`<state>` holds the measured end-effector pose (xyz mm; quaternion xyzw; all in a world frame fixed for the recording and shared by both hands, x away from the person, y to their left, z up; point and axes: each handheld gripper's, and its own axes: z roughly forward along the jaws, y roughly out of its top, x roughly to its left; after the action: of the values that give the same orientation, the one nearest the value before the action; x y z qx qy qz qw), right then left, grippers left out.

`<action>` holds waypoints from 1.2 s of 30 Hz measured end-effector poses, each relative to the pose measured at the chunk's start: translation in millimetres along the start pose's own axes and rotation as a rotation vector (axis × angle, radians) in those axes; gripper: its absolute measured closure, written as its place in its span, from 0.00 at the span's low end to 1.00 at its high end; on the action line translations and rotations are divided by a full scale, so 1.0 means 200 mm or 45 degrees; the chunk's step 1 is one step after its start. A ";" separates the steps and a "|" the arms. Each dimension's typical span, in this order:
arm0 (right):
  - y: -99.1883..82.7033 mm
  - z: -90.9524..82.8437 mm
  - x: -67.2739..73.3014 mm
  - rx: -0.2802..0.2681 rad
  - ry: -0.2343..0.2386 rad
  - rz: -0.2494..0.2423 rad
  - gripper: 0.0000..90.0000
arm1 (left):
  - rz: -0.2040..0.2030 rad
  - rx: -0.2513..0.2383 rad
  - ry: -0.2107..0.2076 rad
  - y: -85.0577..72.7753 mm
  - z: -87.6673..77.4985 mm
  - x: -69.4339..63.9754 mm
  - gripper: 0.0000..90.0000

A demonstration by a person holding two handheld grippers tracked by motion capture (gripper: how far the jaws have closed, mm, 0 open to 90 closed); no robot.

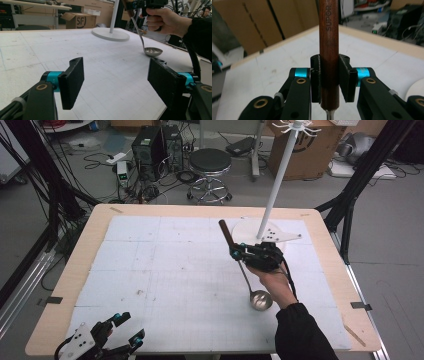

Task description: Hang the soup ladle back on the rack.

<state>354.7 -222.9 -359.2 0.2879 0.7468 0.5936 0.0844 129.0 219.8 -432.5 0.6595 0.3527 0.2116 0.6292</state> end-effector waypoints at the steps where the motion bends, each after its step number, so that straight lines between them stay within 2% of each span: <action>1: 0.01 -0.02 -0.01 -0.038 0.002 0.013 0.83 | 0.001 0.000 0.001 0.00 0.00 0.00 0.33; 4: 0.02 -0.07 -0.03 -0.147 0.007 0.059 0.83 | -0.002 -0.002 0.004 0.00 0.00 0.00 0.33; 5: 0.03 -0.09 -0.04 -0.204 0.014 0.074 0.83 | -0.004 -0.004 0.005 0.00 0.00 0.00 0.33; 10: 0.03 -0.12 -0.06 -0.254 0.018 0.088 0.83 | -0.009 0.000 0.010 -0.01 -0.01 0.00 0.33; 13: 0.04 -0.14 -0.08 -0.306 0.017 0.099 0.83 | -0.007 0.001 0.012 -0.01 -0.01 0.01 0.34; 14: 0.06 -0.16 -0.10 -0.348 0.009 0.114 0.83 | -0.008 0.001 0.012 -0.01 -0.01 0.01 0.33; 16: 0.07 -0.17 -0.11 -0.363 0.003 0.117 0.83 | -0.009 0.003 0.017 -0.01 -0.01 0.01 0.33; 20: 0.16 -0.23 -0.14 -0.404 -0.029 0.115 0.83 | -0.016 0.006 0.014 -0.01 0.00 0.01 0.34; 23: 0.26 -0.29 -0.18 -0.435 -0.052 0.110 0.83 | -0.017 0.014 0.008 -0.01 0.00 0.01 0.34; 28: 0.40 -0.38 -0.25 -0.501 -0.070 0.138 0.83 | -0.027 0.010 -0.001 -0.01 0.00 0.01 0.34; 31: 0.47 -0.44 -0.29 -0.533 -0.063 0.170 0.83 | -0.029 0.010 -0.003 -0.01 0.00 0.01 0.34; 32: 0.48 -0.46 -0.31 -0.538 -0.067 0.163 0.83 | -0.032 0.010 -0.005 -0.01 0.00 0.01 0.34; 36: 0.55 -0.53 -0.35 -0.557 -0.118 0.156 0.83 | -0.042 0.006 -0.009 -0.02 0.00 0.01 0.34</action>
<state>398.3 -335.3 -241.0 0.3346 0.5766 0.7316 0.1428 129.5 222.3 -435.9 0.6557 0.3620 0.1981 0.6323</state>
